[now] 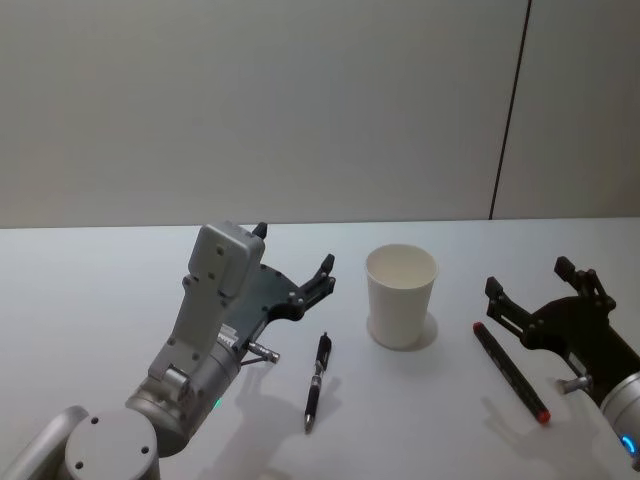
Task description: Place the pen into the pen holder.
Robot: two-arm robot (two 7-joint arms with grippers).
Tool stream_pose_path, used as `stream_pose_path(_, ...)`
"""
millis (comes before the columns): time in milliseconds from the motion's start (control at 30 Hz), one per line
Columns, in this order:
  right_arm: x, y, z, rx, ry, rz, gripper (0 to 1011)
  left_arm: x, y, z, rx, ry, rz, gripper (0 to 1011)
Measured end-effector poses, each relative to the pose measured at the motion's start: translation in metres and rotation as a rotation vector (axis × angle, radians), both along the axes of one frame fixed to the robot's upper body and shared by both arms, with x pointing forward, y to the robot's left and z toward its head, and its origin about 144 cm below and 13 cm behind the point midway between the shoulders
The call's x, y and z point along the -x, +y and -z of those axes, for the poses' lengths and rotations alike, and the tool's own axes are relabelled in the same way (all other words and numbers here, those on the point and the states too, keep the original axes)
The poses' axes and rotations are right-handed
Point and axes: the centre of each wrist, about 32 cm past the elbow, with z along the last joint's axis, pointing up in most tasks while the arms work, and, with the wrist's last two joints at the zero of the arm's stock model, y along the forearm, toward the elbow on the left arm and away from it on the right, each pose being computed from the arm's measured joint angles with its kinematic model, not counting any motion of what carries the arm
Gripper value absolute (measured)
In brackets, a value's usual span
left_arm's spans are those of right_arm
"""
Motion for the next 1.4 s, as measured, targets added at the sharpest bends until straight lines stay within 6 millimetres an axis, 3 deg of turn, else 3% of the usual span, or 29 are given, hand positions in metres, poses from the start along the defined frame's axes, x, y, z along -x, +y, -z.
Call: stream_pose_path(1400,0.0000,0.0000,0.0000,0.000,0.000,0.000,1001,0.0000,0.0000,0.0000,0.000,0.000,0.000,1000)
